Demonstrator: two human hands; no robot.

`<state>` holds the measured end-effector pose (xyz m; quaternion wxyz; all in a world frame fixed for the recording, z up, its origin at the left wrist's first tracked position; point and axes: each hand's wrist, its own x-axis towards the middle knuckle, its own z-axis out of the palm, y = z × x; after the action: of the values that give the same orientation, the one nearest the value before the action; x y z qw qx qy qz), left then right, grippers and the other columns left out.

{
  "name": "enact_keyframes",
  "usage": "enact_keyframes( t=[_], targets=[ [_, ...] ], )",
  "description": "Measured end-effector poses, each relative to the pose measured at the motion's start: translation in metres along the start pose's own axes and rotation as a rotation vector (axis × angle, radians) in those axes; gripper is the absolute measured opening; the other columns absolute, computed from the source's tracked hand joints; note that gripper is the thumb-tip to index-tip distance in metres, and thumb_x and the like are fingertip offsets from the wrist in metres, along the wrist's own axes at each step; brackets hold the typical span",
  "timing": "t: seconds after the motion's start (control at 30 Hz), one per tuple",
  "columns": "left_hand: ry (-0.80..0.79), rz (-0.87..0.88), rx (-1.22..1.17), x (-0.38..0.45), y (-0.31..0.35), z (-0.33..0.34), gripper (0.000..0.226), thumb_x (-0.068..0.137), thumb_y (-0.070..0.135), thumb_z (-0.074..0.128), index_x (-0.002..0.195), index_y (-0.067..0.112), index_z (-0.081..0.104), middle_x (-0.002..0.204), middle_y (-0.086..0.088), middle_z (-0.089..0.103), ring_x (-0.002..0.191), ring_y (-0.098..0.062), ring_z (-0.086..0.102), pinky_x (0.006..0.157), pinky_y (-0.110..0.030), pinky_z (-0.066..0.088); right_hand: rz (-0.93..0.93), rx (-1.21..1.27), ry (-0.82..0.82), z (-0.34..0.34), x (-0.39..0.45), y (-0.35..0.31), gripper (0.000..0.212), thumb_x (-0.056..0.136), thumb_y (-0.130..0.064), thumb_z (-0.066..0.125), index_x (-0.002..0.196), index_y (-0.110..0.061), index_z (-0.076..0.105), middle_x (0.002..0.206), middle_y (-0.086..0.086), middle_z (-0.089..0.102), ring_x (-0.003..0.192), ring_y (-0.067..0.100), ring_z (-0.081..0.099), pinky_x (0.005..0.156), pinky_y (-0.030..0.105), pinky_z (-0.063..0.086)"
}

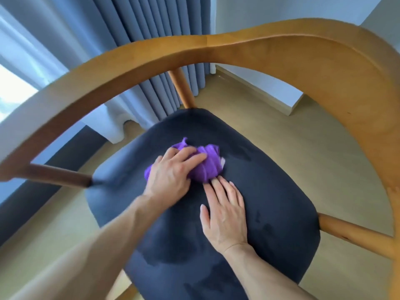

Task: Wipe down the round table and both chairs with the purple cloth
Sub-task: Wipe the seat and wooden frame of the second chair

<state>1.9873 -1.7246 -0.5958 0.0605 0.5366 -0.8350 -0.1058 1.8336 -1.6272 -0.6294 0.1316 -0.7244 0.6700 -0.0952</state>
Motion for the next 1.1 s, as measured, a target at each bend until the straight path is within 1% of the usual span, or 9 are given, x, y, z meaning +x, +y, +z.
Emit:
enact_keyframes(
  t=[0.07, 0.17, 0.3, 0.43, 0.53, 0.73, 0.8, 0.93, 1.1],
  targets=[
    [-0.004, 0.065, 0.068, -0.019, -0.043, -0.017, 0.07, 0.067, 0.009, 0.065, 0.133, 0.03, 0.062, 0.133, 0.002, 0.062, 0.104, -0.036, 0.058, 0.075, -0.049, 0.054, 0.002, 0.002, -0.006, -0.002, 0.0, 0.0, 0.056, 0.087, -0.034, 0.05, 0.142, -0.02, 0.051, 0.15, -0.004, 0.047, 0.139, 0.02, 0.041, 0.118, 0.04, 0.03],
    [0.104, -0.378, 0.143, -0.038, -0.095, -0.029, 0.069, 0.071, 0.006, 0.067, 0.136, 0.028, 0.059, 0.133, -0.005, 0.059, 0.108, -0.041, 0.054, 0.08, -0.053, 0.051, -0.004, -0.022, -0.002, -0.005, 0.008, 0.001, 0.052, 0.088, -0.032, 0.057, 0.139, -0.023, 0.053, 0.149, -0.006, 0.047, 0.135, 0.02, 0.044, 0.112, 0.041, 0.038],
    [0.182, -0.789, 0.001, -0.059, -0.027, -0.012, 0.062, 0.078, 0.007, 0.064, 0.135, 0.028, 0.055, 0.131, -0.008, 0.055, 0.111, -0.041, 0.052, 0.083, -0.051, 0.048, 0.012, -0.062, 0.0, -0.009, 0.015, -0.003, 0.044, 0.086, -0.029, 0.06, 0.13, -0.023, 0.054, 0.141, -0.006, 0.049, 0.128, 0.023, 0.046, 0.104, 0.044, 0.038],
    [0.051, -0.381, -0.05, -0.119, 0.055, 0.008, 0.064, 0.066, 0.012, 0.066, 0.128, 0.028, 0.06, 0.118, 0.001, 0.06, 0.093, -0.034, 0.058, 0.063, -0.042, 0.052, -0.018, -0.036, -0.007, -0.013, 0.01, -0.003, 0.054, 0.079, -0.013, 0.062, 0.131, -0.019, 0.054, 0.142, -0.003, 0.05, 0.129, 0.026, 0.047, 0.105, 0.043, 0.037],
    [-0.038, -0.019, 0.052, -0.132, -0.002, -0.012, 0.063, 0.065, 0.018, 0.062, 0.128, 0.025, 0.065, 0.118, -0.003, 0.065, 0.09, -0.035, 0.06, 0.064, -0.044, 0.054, -0.101, -0.071, -0.076, -0.017, 0.009, 0.008, 0.056, 0.092, -0.017, 0.054, 0.146, -0.018, 0.044, 0.155, -0.002, 0.04, 0.14, 0.023, 0.037, 0.113, 0.04, 0.032],
    [0.23, -1.045, -0.019, -0.136, -0.063, -0.012, 0.055, 0.083, 0.004, 0.056, 0.131, 0.029, 0.051, 0.131, -0.011, 0.049, 0.118, -0.04, 0.046, 0.091, -0.052, 0.043, -0.131, 0.002, -0.154, -0.021, 0.01, 0.014, 0.054, 0.098, -0.014, 0.052, 0.151, -0.018, 0.037, 0.16, 0.004, 0.027, 0.148, 0.022, 0.023, 0.119, 0.035, 0.024],
    [0.219, -1.146, -0.048, -0.141, -0.027, -0.004, 0.05, 0.082, 0.002, 0.053, 0.126, 0.026, 0.05, 0.126, -0.015, 0.048, 0.114, -0.042, 0.047, 0.089, -0.052, 0.044, -0.127, 0.01, -0.167, -0.021, 0.009, 0.014, 0.054, 0.098, -0.011, 0.053, 0.15, -0.017, 0.038, 0.16, 0.005, 0.027, 0.149, 0.023, 0.022, 0.12, 0.035, 0.025],
    [0.095, -0.983, -0.054, -0.194, 0.079, 0.01, 0.049, 0.078, 0.009, 0.058, 0.121, 0.03, 0.05, 0.12, -0.008, 0.048, 0.106, -0.039, 0.053, 0.084, -0.051, 0.047, -0.093, -0.002, -0.159, -0.025, 0.006, 0.006, 0.058, 0.097, -0.003, 0.05, 0.151, -0.015, 0.036, 0.161, 0.008, 0.025, 0.15, 0.025, 0.019, 0.12, 0.035, 0.019],
    [-0.216, -0.405, -0.248, -0.261, 0.185, 0.026, 0.06, 0.064, 0.03, 0.064, 0.123, 0.036, 0.053, 0.112, -0.001, 0.055, 0.096, -0.031, 0.057, 0.069, -0.044, 0.051, 0.011, -0.115, -0.171, -0.034, -0.004, -0.016, 0.062, 0.089, 0.003, 0.053, 0.145, -0.02, 0.041, 0.155, 0.008, 0.027, 0.141, 0.028, 0.027, 0.108, 0.041, 0.033]
  ],
)
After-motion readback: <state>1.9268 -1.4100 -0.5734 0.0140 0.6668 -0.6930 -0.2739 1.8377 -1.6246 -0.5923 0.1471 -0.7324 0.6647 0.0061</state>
